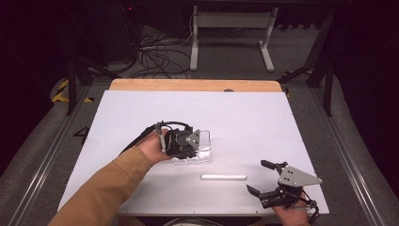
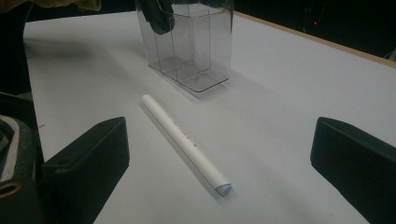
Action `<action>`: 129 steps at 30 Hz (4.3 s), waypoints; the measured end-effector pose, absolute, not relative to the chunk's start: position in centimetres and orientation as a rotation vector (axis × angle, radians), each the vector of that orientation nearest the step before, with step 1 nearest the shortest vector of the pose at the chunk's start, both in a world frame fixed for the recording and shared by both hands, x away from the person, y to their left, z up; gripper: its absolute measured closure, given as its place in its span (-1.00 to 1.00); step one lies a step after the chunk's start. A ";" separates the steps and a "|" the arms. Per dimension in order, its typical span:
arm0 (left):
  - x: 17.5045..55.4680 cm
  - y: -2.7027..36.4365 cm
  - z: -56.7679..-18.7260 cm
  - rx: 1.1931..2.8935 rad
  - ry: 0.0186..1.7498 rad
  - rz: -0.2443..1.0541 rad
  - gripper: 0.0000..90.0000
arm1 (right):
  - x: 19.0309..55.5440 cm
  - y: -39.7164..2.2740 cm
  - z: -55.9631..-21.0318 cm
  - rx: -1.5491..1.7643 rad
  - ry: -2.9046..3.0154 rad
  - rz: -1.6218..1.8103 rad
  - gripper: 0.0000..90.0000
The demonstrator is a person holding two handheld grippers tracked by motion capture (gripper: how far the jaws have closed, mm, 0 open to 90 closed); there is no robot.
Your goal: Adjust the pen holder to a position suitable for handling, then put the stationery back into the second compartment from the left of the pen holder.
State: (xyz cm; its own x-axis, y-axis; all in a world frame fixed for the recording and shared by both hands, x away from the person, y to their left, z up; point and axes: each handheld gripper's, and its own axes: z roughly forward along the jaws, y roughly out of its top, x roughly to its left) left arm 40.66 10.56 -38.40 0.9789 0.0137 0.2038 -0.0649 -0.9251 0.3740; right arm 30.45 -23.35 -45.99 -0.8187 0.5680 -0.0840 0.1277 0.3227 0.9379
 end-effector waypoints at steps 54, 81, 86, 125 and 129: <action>38.2 15.4 -34.0 2.269 0.263 0.380 -0.65 | 30.2 -23.4 -46.1 0.636 2.191 1.487 -0.90; 31.1 24.3 -38.5 1.920 0.564 0.537 -0.99 | 30.6 -23.0 -45.4 0.604 2.177 1.487 -0.98; 30.6 25.3 -40.7 1.903 0.592 0.500 -0.99 | 30.5 -22.9 -45.5 0.597 2.182 1.481 -0.99; 29.2 27.8 -44.9 1.831 0.713 0.557 -0.99 | 32.3 -19.3 -42.7 0.522 2.316 1.417 -0.99; 29.2 27.8 -44.9 1.830 0.711 0.553 -0.98 | 33.1 -18.9 -42.3 0.572 2.340 1.447 -0.99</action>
State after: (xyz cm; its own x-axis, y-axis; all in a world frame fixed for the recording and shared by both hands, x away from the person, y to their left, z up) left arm 29.24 27.76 -44.90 0.7171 0.6957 0.0425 0.2120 -0.2758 0.9376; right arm 33.09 -18.93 -42.30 -0.8649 0.4974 -0.0670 0.1621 0.4033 0.9006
